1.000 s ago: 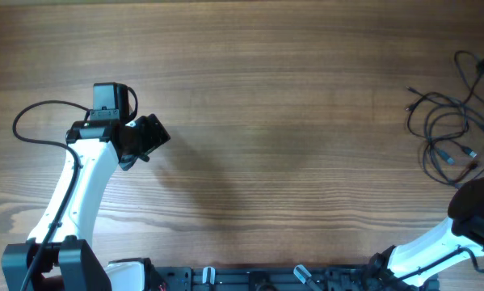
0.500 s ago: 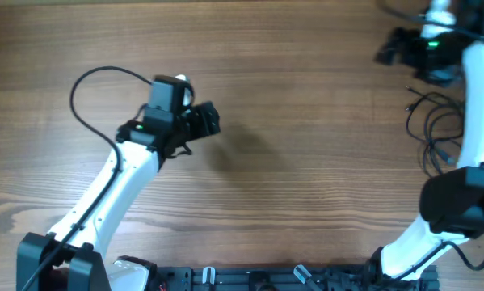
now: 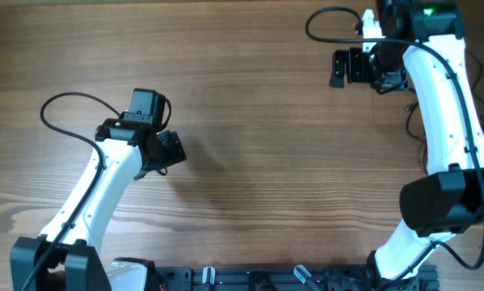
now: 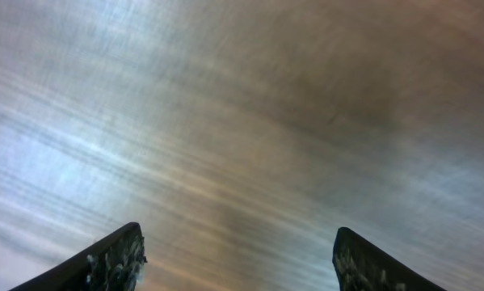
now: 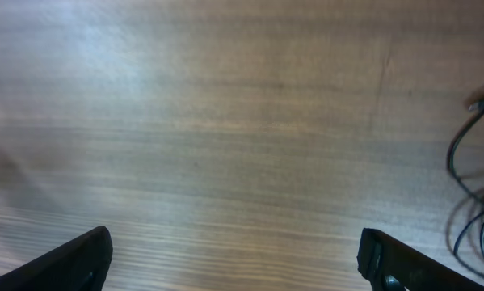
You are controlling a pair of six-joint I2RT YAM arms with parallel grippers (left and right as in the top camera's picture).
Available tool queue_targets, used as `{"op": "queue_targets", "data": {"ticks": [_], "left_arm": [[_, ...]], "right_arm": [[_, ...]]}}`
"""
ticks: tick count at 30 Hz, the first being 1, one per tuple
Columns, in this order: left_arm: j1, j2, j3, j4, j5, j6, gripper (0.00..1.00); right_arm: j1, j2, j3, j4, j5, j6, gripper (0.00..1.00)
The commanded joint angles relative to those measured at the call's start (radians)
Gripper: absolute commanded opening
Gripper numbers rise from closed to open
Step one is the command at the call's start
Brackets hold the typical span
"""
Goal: Untangle cables
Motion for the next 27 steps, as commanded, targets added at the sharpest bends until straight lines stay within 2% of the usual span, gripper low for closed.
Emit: {"op": "queue_targets", "data": {"ticks": [1, 4, 7, 10, 14, 15, 16, 21, 27], "left_arm": [[0.008, -0.028, 0.005, -0.031, 0.013, -0.021, 0.75], [0.003, -0.084, 0.004, -0.043, 0.02, -0.018, 0.74], [-0.025, -0.166, -0.005, -0.041, 0.043, 0.034, 0.72], [-0.087, -0.328, -0.085, 0.024, 0.031, 0.059, 0.72], [-0.138, -0.563, -0.232, 0.128, 0.031, 0.062, 0.73], [-0.137, -0.61, -0.253, 0.141, 0.032, 0.058, 0.83], [-0.136, -0.741, -0.29, 0.161, 0.035, 0.054, 1.0], [-0.137, -0.914, -0.296, 0.163, 0.004, 0.055, 1.0], [-0.137, -0.922, -0.296, 0.157, 0.004, 0.055, 1.0]], "right_arm": [[0.002, -0.098, -0.11, 0.051, 0.031, 0.019, 0.99], [0.002, -0.229, -0.287, 0.165, 0.031, 0.019, 1.0], [0.002, -0.366, -0.463, 0.296, 0.03, 0.025, 1.0], [0.002, -0.57, -0.68, 0.432, 0.019, 0.045, 1.0], [0.002, -0.787, -0.826, 0.48, 0.02, 0.046, 1.0], [0.002, -0.835, -0.845, 0.481, 0.02, 0.046, 1.0], [0.002, -0.942, -0.872, 0.476, 0.024, 0.052, 1.0], [0.002, -1.125, -0.879, 0.456, 0.068, 0.093, 1.0], [0.002, -1.168, -0.879, 0.456, 0.068, 0.094, 1.0]]}}
